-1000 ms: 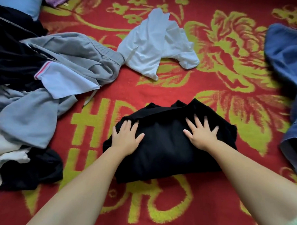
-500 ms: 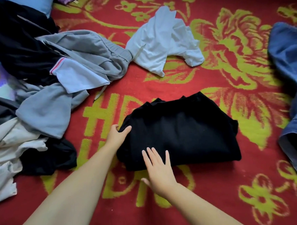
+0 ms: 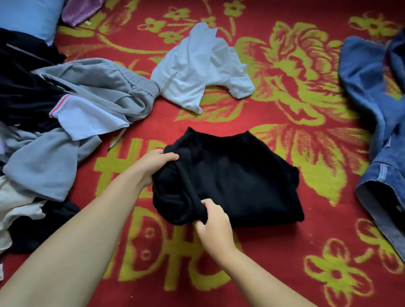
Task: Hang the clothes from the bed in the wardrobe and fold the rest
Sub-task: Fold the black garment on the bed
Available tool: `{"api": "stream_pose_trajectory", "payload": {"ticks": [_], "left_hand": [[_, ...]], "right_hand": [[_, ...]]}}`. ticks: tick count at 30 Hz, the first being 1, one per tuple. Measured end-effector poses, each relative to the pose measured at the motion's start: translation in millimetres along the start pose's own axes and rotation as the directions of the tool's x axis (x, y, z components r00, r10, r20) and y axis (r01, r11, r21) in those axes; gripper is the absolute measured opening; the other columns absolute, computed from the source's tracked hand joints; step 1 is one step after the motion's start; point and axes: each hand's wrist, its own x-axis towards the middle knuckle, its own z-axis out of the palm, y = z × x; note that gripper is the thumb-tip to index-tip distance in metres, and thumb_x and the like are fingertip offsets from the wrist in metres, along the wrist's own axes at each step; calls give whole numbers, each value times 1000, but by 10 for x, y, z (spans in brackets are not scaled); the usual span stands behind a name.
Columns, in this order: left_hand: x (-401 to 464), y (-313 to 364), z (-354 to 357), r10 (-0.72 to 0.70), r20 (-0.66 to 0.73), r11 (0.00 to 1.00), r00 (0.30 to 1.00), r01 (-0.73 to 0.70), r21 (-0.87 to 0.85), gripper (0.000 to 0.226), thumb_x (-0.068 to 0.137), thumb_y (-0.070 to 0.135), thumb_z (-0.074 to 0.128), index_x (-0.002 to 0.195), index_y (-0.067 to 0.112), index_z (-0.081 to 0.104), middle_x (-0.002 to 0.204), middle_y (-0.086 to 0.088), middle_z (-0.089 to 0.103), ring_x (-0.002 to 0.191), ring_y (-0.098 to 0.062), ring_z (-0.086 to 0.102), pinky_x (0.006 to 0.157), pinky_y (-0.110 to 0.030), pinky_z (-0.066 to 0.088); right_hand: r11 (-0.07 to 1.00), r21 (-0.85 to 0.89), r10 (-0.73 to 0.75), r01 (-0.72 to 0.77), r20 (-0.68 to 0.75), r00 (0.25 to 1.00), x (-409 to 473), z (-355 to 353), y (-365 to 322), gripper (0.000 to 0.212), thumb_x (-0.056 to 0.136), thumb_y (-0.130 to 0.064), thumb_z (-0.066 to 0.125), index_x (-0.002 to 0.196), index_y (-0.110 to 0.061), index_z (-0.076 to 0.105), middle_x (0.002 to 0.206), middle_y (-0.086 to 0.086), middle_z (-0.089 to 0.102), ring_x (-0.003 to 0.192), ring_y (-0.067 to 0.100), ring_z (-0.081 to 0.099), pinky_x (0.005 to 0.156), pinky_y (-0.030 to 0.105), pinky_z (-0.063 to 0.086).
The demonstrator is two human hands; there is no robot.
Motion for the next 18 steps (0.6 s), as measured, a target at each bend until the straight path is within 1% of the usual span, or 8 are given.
{"api": "stream_pose_trajectory", "payload": {"ticks": [3,5,7,9,11,13,15,18], "left_hand": [[-97,428,604,58,82,998,995,-58,-6,23,87,14,61,109,7,59,96,-12,68,74,-21,64,63,-27,53],[-145,631,1166,95,89,995,991,-93,-26,19,86,13,61,104,10,55,87,-6,62,67,-15,60,48,-20,48],[-134,729,1745,114,76,993,991,-114,-9,29,84,15,61,110,8,50,90,-5,55,71,-16,57,50,-23,46],[-52,713,2315,125,62,989,990,-129,73,47,84,19,60,124,4,41,99,-7,53,81,-21,58,58,-29,45],[57,630,2716,131,56,979,990,-138,152,54,85,23,58,130,2,37,114,-13,56,96,-30,61,74,-37,54],[145,519,2961,118,105,975,988,-135,176,53,88,23,57,133,5,36,115,-15,58,94,-28,63,84,-43,56],[165,381,3023,155,190,944,969,-202,260,54,92,27,56,139,9,38,114,-9,60,99,-23,62,93,-38,51],[1,90,2779,427,222,817,876,-480,320,38,95,19,52,132,13,53,117,-1,62,110,-13,59,96,-21,43]], "right_hand": [[986,155,84,-63,-137,987,-92,-502,197,12,83,-21,64,91,-23,56,85,-11,54,91,22,53,87,39,42],[977,185,145,-107,-208,967,-130,-807,374,27,82,-25,65,70,-29,42,75,-12,47,84,22,50,82,45,43],[963,193,235,-188,-255,938,-133,-1050,596,30,80,-35,63,66,-30,38,80,-10,47,91,25,50,83,44,42],[944,129,327,-303,-272,905,-116,-1234,937,10,81,-36,64,81,-29,56,103,-4,55,110,26,47,93,44,40],[909,78,414,-409,-257,873,-74,-1321,1283,31,81,-32,66,111,-25,64,133,-2,48,131,22,34,107,43,31],[879,41,471,-475,-237,850,0,-1350,1563,43,83,-32,66,124,-21,61,149,1,33,142,21,19,114,43,22],[854,60,519,-516,-161,840,73,-1308,1749,50,84,-33,65,131,-19,56,154,4,27,145,23,13,116,44,18],[837,194,538,-512,-113,836,149,-1236,1873,65,76,-38,68,131,-9,52,141,13,44,136,33,34,110,45,31]]}}
